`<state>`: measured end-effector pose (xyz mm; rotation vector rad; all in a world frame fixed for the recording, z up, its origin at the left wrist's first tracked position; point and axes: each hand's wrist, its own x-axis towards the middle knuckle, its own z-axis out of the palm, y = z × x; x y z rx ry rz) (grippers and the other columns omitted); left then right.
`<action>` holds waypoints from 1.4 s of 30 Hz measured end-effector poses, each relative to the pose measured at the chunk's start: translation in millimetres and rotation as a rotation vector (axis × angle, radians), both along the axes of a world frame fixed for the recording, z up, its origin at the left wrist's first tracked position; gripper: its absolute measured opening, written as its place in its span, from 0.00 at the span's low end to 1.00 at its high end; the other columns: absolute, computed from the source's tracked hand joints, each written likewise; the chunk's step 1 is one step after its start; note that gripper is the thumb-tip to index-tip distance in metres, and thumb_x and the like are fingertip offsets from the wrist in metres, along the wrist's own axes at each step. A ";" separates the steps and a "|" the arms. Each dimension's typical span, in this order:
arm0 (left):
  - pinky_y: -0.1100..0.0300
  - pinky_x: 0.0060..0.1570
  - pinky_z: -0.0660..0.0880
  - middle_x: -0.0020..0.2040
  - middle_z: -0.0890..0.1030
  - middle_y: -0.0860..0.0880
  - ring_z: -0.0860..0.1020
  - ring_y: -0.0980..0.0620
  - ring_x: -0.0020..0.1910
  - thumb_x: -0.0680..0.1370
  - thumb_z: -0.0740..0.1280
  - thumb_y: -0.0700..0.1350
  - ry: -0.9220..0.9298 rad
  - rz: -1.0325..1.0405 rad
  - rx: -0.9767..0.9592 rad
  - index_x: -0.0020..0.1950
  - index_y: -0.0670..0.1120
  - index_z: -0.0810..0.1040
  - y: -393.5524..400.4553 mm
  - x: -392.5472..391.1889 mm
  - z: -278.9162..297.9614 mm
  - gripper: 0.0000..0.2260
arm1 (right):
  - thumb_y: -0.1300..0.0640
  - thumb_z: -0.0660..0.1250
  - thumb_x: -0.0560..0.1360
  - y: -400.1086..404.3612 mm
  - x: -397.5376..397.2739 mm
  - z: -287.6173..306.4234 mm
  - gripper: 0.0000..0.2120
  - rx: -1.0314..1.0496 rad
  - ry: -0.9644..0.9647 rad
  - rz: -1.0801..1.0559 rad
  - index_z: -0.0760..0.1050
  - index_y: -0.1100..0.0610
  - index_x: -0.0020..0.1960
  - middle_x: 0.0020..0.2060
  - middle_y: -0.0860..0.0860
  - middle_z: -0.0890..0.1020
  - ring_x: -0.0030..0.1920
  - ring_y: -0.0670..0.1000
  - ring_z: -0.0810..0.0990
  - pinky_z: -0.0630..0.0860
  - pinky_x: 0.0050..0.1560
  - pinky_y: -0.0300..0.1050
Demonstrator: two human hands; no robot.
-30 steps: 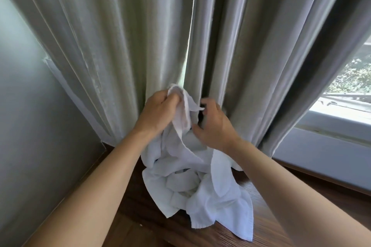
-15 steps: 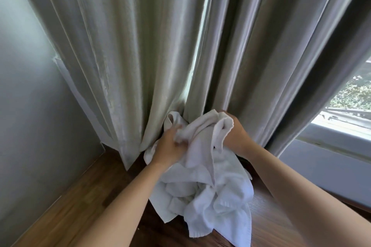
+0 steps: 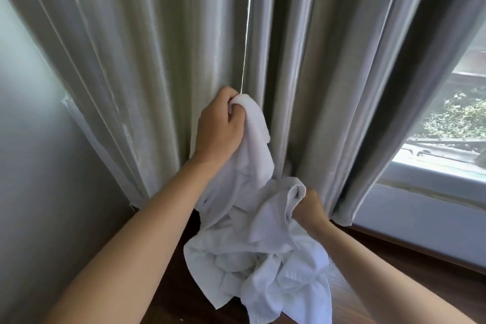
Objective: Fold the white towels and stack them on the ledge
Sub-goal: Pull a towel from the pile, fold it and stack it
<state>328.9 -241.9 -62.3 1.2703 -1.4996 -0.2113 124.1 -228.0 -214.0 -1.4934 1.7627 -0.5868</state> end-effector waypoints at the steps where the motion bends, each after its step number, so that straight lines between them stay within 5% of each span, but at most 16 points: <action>1: 0.53 0.37 0.71 0.36 0.75 0.51 0.75 0.48 0.37 0.79 0.58 0.41 0.026 -0.017 -0.026 0.47 0.46 0.73 1.0 -4.0 16.7 0.05 | 0.71 0.61 0.71 -0.3 -0.4 -4.6 0.12 0.031 -0.038 -0.039 0.68 0.57 0.34 0.30 0.51 0.75 0.30 0.47 0.71 0.70 0.28 0.39; 4: 0.55 0.37 0.70 0.34 0.73 0.56 0.72 0.52 0.35 0.79 0.58 0.41 0.106 -0.072 -0.083 0.44 0.48 0.71 4.0 -14.9 60.9 0.06 | 0.69 0.63 0.75 -1.0 -0.2 -8.7 0.09 0.158 -0.191 -0.103 0.76 0.59 0.52 0.40 0.55 0.81 0.39 0.53 0.81 0.85 0.45 0.52; 7: 0.60 0.37 0.71 0.35 0.74 0.58 0.73 0.56 0.36 0.79 0.57 0.41 0.161 -0.101 -0.094 0.44 0.47 0.72 6.1 -26.7 97.5 0.07 | 0.64 0.62 0.78 -0.2 -1.1 11.4 0.17 0.142 -0.083 0.006 0.72 0.59 0.66 0.52 0.55 0.80 0.49 0.56 0.80 0.82 0.50 0.55; 9: 0.60 0.39 0.72 0.38 0.77 0.52 0.75 0.55 0.39 0.79 0.57 0.41 0.184 -0.117 -0.064 0.45 0.44 0.73 6.4 -34.6 114.4 0.07 | 0.62 0.61 0.76 5.7 -2.4 42.9 0.22 -0.086 -0.031 0.031 0.67 0.55 0.70 0.56 0.52 0.77 0.55 0.55 0.78 0.75 0.52 0.48; 12: 0.57 0.39 0.73 0.39 0.77 0.50 0.76 0.53 0.39 0.80 0.57 0.43 0.254 -0.203 0.001 0.43 0.47 0.74 4.5 -49.7 129.3 0.08 | 0.60 0.64 0.73 24.0 -8.0 102.0 0.29 -0.480 -0.352 0.056 0.64 0.49 0.73 0.62 0.46 0.80 0.63 0.48 0.80 0.79 0.61 0.47; 17: 0.58 0.38 0.74 0.41 0.82 0.47 0.81 0.48 0.41 0.78 0.65 0.46 0.505 -0.415 0.295 0.47 0.44 0.81 3.9 -81.9 131.2 0.08 | 0.61 0.72 0.78 43.8 -37.4 181.0 0.38 -0.787 -0.497 0.134 0.57 0.46 0.80 0.59 0.41 0.79 0.56 0.49 0.83 0.82 0.53 0.44; 19: 0.53 0.42 0.76 0.41 0.82 0.44 0.80 0.45 0.41 0.77 0.66 0.46 0.596 -0.514 0.391 0.50 0.39 0.82 7.4 -97.3 128.2 0.11 | 0.58 0.73 0.78 47.0 -54.2 203.1 0.30 -0.827 -0.444 0.102 0.65 0.47 0.76 0.53 0.48 0.81 0.51 0.49 0.84 0.82 0.48 0.46; 22: 0.55 0.40 0.77 0.39 0.81 0.45 0.80 0.46 0.40 0.78 0.65 0.45 0.596 -0.618 0.478 0.47 0.43 0.83 19.3 -123.4 123.5 0.08 | 0.54 0.70 0.80 50.8 -78.6 227.6 0.05 -0.900 -0.233 0.034 0.80 0.56 0.51 0.37 0.54 0.79 0.38 0.54 0.77 0.73 0.38 0.52; 25: 0.52 0.40 0.79 0.40 0.83 0.46 0.82 0.45 0.42 0.78 0.66 0.46 0.624 -0.630 0.497 0.47 0.46 0.83 31.3 -151.2 120.3 0.07 | 0.55 0.71 0.79 57.3 -104.3 241.7 0.06 -0.914 -0.152 -0.068 0.79 0.54 0.43 0.33 0.49 0.79 0.35 0.52 0.76 0.72 0.36 0.48; 29: 0.55 0.50 0.82 0.56 0.83 0.53 0.83 0.53 0.55 0.75 0.69 0.52 0.635 -0.765 0.236 0.65 0.50 0.72 66.3 -183.3 103.4 0.20 | 0.54 0.70 0.77 72.4 -135.2 259.2 0.11 -0.965 -0.016 -0.249 0.74 0.55 0.38 0.30 0.47 0.77 0.32 0.49 0.74 0.72 0.34 0.48; 32: 0.57 0.56 0.81 0.62 0.79 0.61 0.81 0.57 0.60 0.70 0.79 0.54 0.325 -0.829 0.200 0.71 0.59 0.60 87.4 -204.4 70.8 0.37 | 0.51 0.69 0.78 82.2 -158.6 272.5 0.13 -1.014 0.033 -0.336 0.74 0.56 0.39 0.32 0.51 0.80 0.34 0.52 0.78 0.76 0.37 0.52; 33: 0.53 0.53 0.82 0.61 0.79 0.59 0.82 0.56 0.57 0.69 0.79 0.57 0.180 -0.735 0.211 0.69 0.62 0.62 87.5 -212.1 59.8 0.36 | 0.50 0.69 0.78 86.1 -166.1 276.3 0.13 -1.025 0.028 -0.350 0.75 0.56 0.39 0.32 0.52 0.80 0.35 0.52 0.79 0.76 0.37 0.52; 36: 0.46 0.41 0.81 0.42 0.82 0.57 0.81 0.55 0.41 0.74 0.71 0.61 -0.010 -0.497 0.118 0.52 0.57 0.77 86.2 -235.0 47.0 0.13 | 0.50 0.68 0.79 98.8 -189.7 285.7 0.14 -1.031 0.027 -0.363 0.74 0.56 0.40 0.33 0.52 0.80 0.36 0.52 0.78 0.74 0.38 0.50; 38: 0.52 0.34 0.76 0.34 0.78 0.56 0.76 0.55 0.33 0.77 0.66 0.62 0.010 -0.491 0.058 0.44 0.52 0.78 90.4 -245.5 50.7 0.14 | 0.51 0.68 0.80 105.9 -210.8 289.5 0.12 -1.001 0.036 -0.363 0.73 0.56 0.40 0.33 0.51 0.78 0.35 0.51 0.76 0.73 0.37 0.49; 42: 0.45 0.39 0.80 0.34 0.80 0.48 0.81 0.47 0.34 0.81 0.65 0.38 0.190 -0.576 0.111 0.44 0.46 0.77 89.4 -258.9 84.6 0.07 | 0.52 0.68 0.79 113.0 -262.0 294.6 0.11 -0.899 -0.039 -0.419 0.75 0.56 0.40 0.33 0.52 0.79 0.36 0.55 0.79 0.75 0.39 0.50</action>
